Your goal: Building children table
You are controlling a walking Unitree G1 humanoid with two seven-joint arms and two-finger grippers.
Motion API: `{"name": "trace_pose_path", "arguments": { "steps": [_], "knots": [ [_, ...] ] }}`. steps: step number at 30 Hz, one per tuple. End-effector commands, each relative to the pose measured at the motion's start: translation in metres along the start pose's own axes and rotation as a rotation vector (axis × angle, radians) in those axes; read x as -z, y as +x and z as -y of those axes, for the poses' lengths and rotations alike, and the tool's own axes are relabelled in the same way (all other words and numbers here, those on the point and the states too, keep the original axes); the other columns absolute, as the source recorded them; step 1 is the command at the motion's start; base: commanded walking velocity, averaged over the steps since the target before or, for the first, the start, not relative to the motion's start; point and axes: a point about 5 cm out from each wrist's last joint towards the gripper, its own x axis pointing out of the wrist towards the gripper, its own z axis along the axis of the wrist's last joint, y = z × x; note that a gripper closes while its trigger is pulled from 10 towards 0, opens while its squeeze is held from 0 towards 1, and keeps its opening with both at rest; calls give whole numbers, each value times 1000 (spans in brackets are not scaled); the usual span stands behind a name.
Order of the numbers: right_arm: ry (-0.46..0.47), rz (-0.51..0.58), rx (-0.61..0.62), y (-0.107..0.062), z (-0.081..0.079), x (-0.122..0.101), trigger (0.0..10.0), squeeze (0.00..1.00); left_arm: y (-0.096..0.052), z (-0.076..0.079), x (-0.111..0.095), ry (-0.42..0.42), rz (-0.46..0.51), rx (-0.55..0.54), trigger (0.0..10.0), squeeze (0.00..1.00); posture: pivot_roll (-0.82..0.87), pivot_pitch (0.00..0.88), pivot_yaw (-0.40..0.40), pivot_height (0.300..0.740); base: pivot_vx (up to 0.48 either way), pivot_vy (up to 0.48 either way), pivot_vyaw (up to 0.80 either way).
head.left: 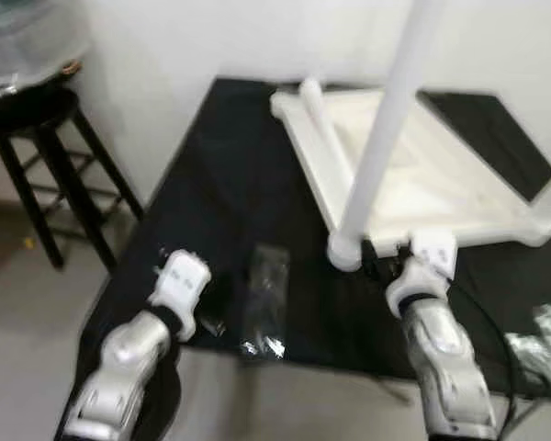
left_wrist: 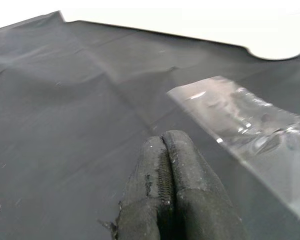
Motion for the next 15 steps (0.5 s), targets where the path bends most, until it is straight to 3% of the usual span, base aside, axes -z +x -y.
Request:
{"name": "trace_pose_path", "arguments": {
  "steps": [1,10,11,15],
  "knots": [
    [5,-9,14,-1,4,2,10000,0,1,4,-1,25,11,27,10000,0,21,103,-9,740,0,0,-800],
    [20,10,-31,4,1,-3,10000,0,1,5,-3,46,22,41,10000,0,22,104,-7,740,0,0,-800],
    [24,23,-137,5,-9,-5,10000,0,1,5,-3,51,26,42,10000,0,23,104,-6,740,0,0,-800],
    [-9,54,-268,6,-21,-11,10000,0,1,4,-5,57,32,33,10000,0,26,104,-2,740,0,0,-800]
  ]
}}
